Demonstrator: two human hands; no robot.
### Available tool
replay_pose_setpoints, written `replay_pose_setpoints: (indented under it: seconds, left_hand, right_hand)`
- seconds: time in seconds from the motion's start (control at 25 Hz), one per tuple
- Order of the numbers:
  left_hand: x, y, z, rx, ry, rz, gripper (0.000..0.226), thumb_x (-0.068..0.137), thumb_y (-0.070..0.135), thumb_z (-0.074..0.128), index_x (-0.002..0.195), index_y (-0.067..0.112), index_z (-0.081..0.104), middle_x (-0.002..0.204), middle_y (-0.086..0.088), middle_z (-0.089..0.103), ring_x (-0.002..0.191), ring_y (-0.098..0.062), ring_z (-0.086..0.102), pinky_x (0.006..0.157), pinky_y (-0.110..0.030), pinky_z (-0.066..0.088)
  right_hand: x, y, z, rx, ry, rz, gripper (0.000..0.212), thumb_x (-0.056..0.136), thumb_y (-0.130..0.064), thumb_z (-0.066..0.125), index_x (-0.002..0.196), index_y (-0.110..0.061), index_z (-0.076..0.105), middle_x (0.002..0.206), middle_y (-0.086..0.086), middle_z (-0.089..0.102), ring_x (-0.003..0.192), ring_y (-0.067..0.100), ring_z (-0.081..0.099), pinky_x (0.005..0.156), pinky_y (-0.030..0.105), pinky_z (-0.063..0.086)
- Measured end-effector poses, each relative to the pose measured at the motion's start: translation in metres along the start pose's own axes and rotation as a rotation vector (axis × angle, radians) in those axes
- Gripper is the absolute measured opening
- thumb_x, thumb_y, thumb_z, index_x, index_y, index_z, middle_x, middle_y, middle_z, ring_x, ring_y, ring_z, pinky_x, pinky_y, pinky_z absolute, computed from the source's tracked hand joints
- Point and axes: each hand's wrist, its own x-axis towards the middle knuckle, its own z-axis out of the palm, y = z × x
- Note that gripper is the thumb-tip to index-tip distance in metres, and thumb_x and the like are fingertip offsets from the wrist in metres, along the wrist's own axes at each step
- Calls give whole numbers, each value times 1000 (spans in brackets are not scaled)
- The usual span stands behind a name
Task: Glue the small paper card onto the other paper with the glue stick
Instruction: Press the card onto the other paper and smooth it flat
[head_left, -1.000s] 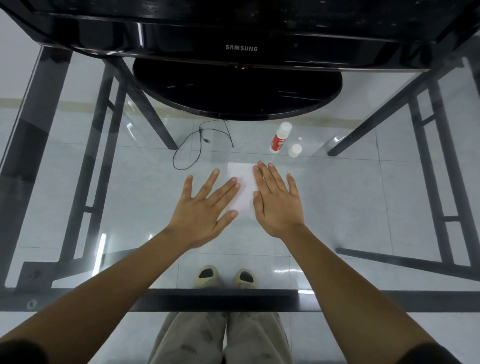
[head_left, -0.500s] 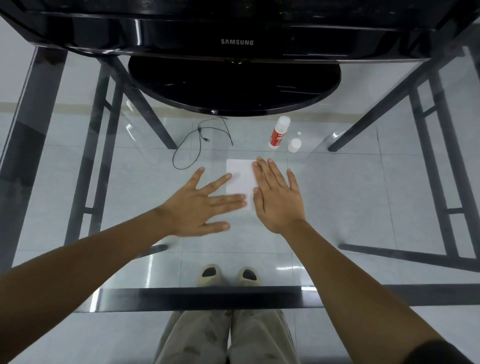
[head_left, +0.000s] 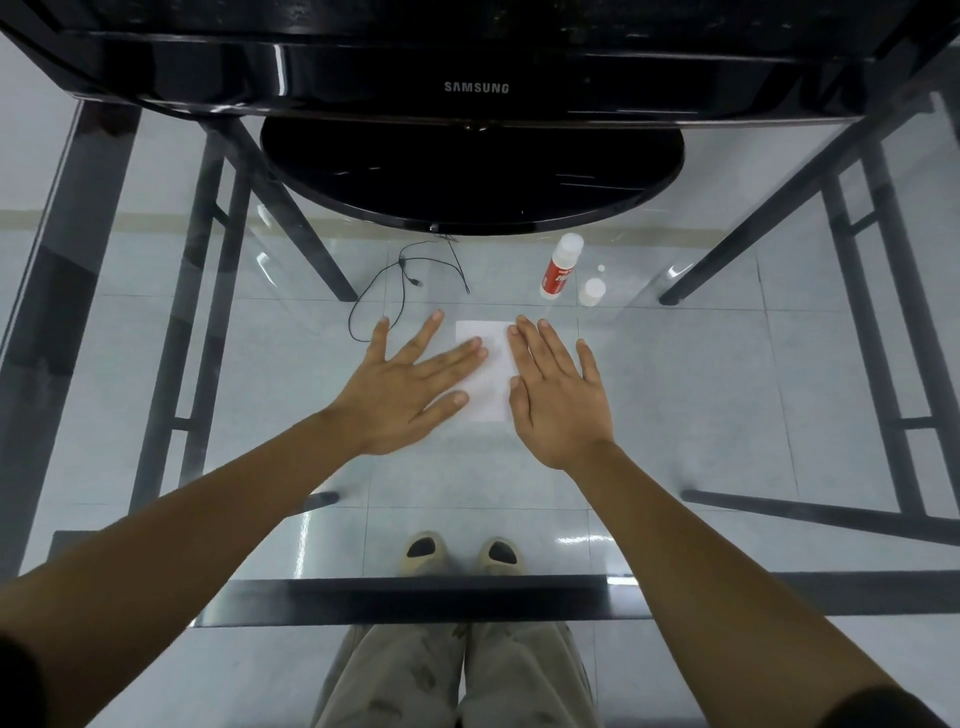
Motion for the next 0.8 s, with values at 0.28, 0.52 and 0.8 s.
replay_pose_setpoints:
  seconds: [0.28, 0.52, 0.8]
  left_hand:
    - [-30, 10, 10, 193, 8, 236, 60, 94, 55, 9, 147, 26, 9, 153, 7, 14, 142, -27, 5, 107, -60, 5]
    - [2, -10, -5, 132, -19, 136, 61, 90, 56, -2, 143, 28, -12, 155, 7, -1, 139, -18, -17, 112, -42, -10]
    - [2, -9, -6, 178, -1, 165, 61, 91, 56, -4, 145, 29, -6, 153, 10, 4, 142, -23, -10, 112, -52, -4]
  right_hand:
    - [0, 0, 0, 6, 4, -2, 55, 97, -36, 14, 148, -20, -1, 158, -5, -1, 144, 13, -8, 115, 41, -7]
    - [-1, -1, -1, 19, 1, -12, 55, 97, -35, 15, 148, -20, 0, 158, -6, 0, 144, 12, -7, 115, 40, -7]
    - [0, 0, 0, 16, 12, -15, 55, 97, -35, 15, 148, -20, 1, 158, -5, 2, 144, 13, -5, 115, 41, -6]
